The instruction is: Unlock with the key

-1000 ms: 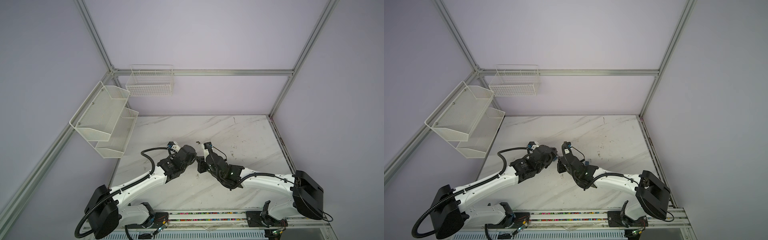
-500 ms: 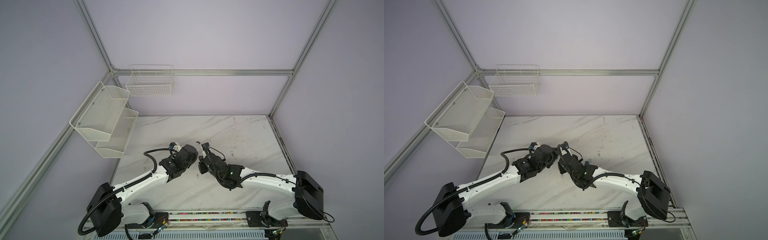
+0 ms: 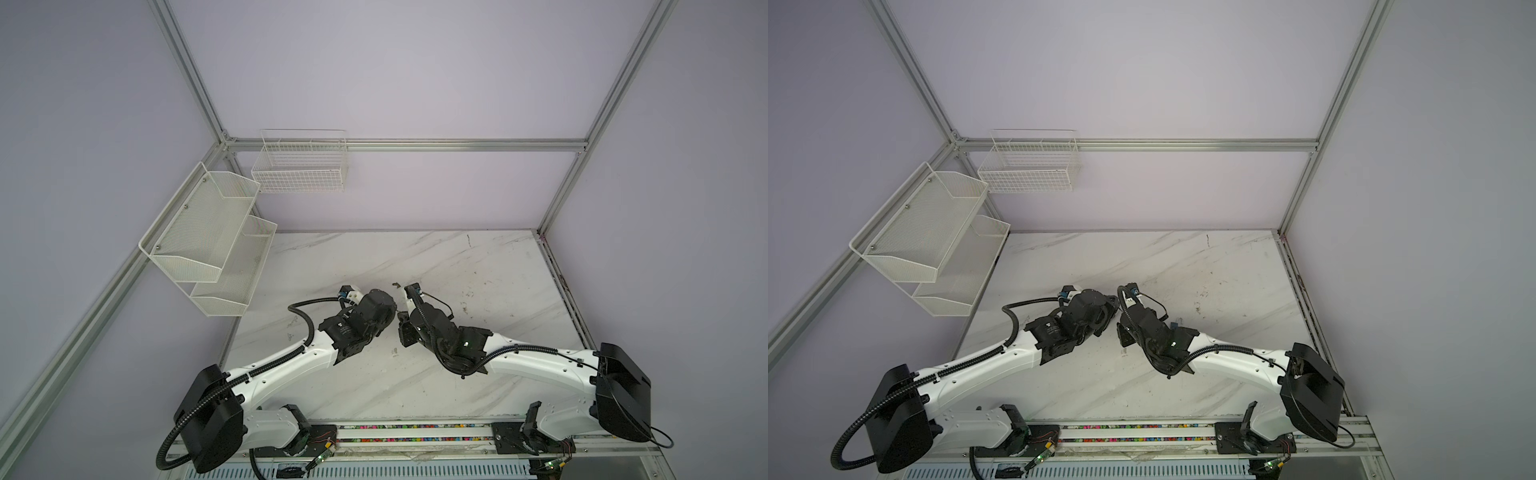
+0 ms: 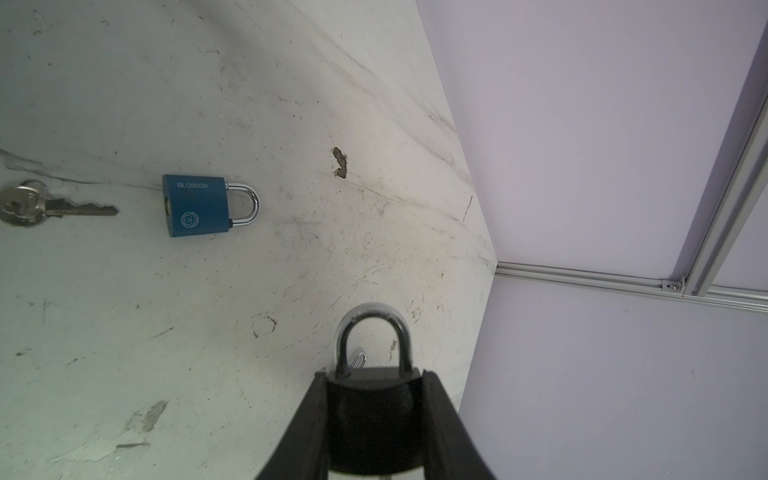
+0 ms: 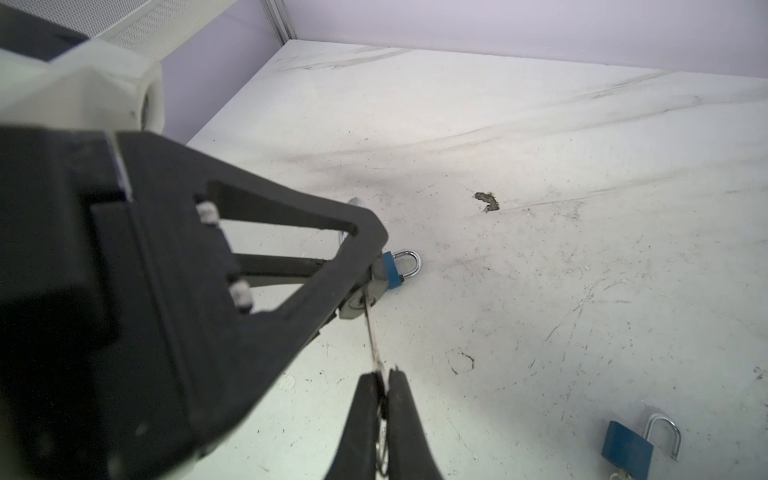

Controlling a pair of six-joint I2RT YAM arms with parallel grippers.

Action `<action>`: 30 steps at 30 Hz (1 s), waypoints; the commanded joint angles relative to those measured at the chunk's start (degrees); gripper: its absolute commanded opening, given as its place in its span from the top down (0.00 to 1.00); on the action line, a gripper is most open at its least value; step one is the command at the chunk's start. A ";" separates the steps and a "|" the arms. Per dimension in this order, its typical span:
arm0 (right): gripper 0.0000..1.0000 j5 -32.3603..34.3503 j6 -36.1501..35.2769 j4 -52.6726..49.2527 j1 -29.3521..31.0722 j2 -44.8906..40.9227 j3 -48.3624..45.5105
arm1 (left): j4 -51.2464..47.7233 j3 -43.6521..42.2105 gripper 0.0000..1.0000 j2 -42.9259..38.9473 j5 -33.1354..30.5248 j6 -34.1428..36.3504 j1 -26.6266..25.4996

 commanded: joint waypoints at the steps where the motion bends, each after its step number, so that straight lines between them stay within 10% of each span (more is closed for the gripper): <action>1: 1.00 -3.73 0.44 7.43 0.36 -2.43 2.36 | -0.90 -0.36 1.00 0.31 4.60 -0.32 0.05; 30: 1.00 -6.10 6.65 15.08 0.89 3.18 3.85 | 1.57 -0.49 1.00 -0.93 6.68 -3.81 -2.04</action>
